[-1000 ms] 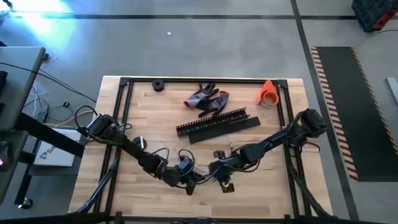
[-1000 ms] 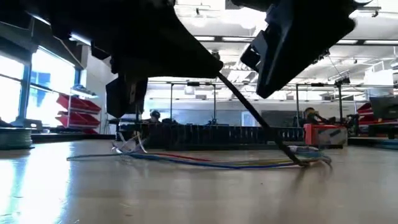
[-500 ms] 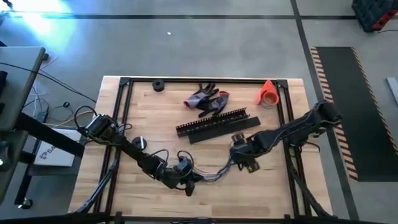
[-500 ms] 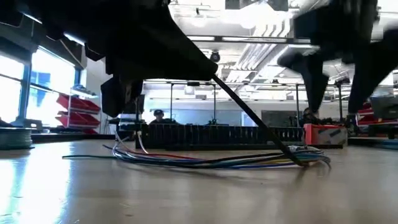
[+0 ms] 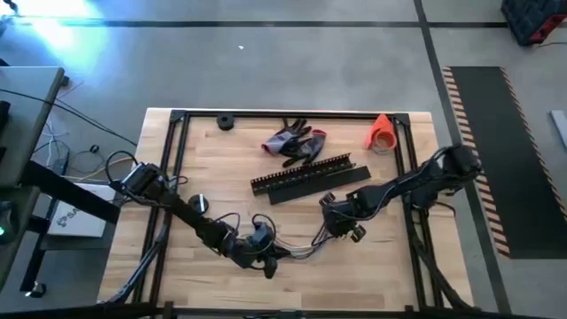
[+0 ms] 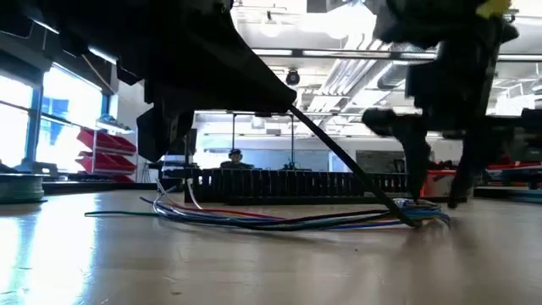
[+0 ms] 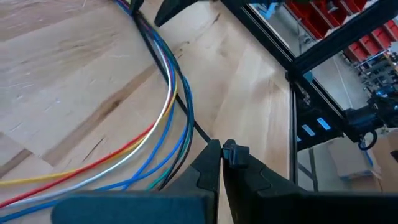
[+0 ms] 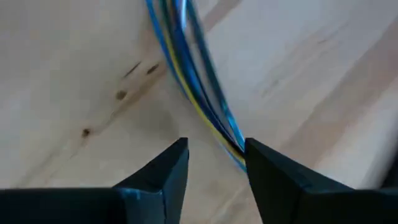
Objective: Ziptie cables
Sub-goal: Wrap the cables using a black zip tie
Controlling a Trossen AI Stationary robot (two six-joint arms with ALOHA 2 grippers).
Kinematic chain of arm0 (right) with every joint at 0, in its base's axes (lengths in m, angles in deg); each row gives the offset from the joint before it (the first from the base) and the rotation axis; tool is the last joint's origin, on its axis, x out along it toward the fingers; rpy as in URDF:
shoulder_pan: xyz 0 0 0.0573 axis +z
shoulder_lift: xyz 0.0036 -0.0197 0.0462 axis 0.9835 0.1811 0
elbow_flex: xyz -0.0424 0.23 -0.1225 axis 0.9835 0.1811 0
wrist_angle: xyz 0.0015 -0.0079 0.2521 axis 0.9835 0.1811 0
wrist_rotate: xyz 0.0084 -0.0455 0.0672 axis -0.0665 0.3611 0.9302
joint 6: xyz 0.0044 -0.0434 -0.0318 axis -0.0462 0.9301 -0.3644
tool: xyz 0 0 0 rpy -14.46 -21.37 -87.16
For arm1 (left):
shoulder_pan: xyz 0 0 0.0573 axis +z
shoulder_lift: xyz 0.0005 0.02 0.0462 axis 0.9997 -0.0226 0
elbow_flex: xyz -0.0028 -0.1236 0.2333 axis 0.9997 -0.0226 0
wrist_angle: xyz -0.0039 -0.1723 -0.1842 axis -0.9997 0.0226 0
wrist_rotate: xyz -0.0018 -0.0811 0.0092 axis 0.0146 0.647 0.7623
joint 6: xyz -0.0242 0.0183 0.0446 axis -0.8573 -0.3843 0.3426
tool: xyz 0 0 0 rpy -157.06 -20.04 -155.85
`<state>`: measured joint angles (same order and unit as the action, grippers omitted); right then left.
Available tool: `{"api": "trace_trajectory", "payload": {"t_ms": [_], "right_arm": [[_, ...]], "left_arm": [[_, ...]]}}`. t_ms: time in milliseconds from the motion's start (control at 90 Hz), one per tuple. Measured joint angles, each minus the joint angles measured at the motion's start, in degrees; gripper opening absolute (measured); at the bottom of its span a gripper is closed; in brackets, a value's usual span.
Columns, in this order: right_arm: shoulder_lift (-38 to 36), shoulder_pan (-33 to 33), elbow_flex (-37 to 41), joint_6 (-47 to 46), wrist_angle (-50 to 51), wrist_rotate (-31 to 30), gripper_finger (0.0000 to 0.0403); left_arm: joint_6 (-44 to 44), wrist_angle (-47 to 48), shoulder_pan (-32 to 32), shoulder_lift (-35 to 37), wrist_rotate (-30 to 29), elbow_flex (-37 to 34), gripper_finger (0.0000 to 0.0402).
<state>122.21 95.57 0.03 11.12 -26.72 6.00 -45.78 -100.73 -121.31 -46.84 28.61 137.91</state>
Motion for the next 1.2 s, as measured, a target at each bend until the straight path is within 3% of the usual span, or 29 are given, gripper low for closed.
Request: {"api": "trace_trajectory", "payload": {"t_ms": [211, 278, 389, 522, 656, 844, 1000, 1111, 1200], "right_arm": [[0.2, 1.4, -0.7, -10.8, 2.1, -0.6, 0.0022], [-0.6, 2.2, -1.2, -15.4, 3.2, -1.2, 0.0008], [-2.0, 3.6, -2.5, -25.1, 3.8, -4.8, 0.0018], [-2.4, 4.7, -4.4, -37.0, 7.3, -6.5, 0.0012], [-2.7, 6.0, -7.8, -42.6, 10.0, -11.4, 0.0002], [-2.8, 6.2, -10.2, -42.1, 11.7, -11.7, 0.0010], [-2.8, 6.2, -10.2, -38.6, 13.8, -9.3, 0.0046], [-2.8, 6.3, -10.2, -36.2, 14.2, -3.3, 0.0077], [-2.6, 6.3, -10.2, -35.7, 14.5, -0.7, 0.0079]], "left_arm": [[0.7, 0.3, -0.4, 0.0, -1.8, 1.5, 0.0000], [2.8, 0.5, -0.6, 0.0, -2.2, 2.9, 0.0000], [6.3, 2.4, -1.4, 0.0, -3.1, 5.8, 0.0000], [6.7, 11.3, -1.9, 0.0, -4.7, 10.0, 0.0000], [5.3, 17.4, -2.0, 0.0, -5.3, 12.2, 0.0000], [5.2, 17.7, -2.0, -0.1, -4.8, 12.4, 0.0000], [4.9, 18.5, -2.0, -0.1, -4.7, 12.4, 0.0000], [4.7, 19.1, -2.0, -0.1, -4.7, 12.4, 0.0000], [4.7, 19.2, -2.0, -0.1, -4.7, 12.4, 0.0000]]}}
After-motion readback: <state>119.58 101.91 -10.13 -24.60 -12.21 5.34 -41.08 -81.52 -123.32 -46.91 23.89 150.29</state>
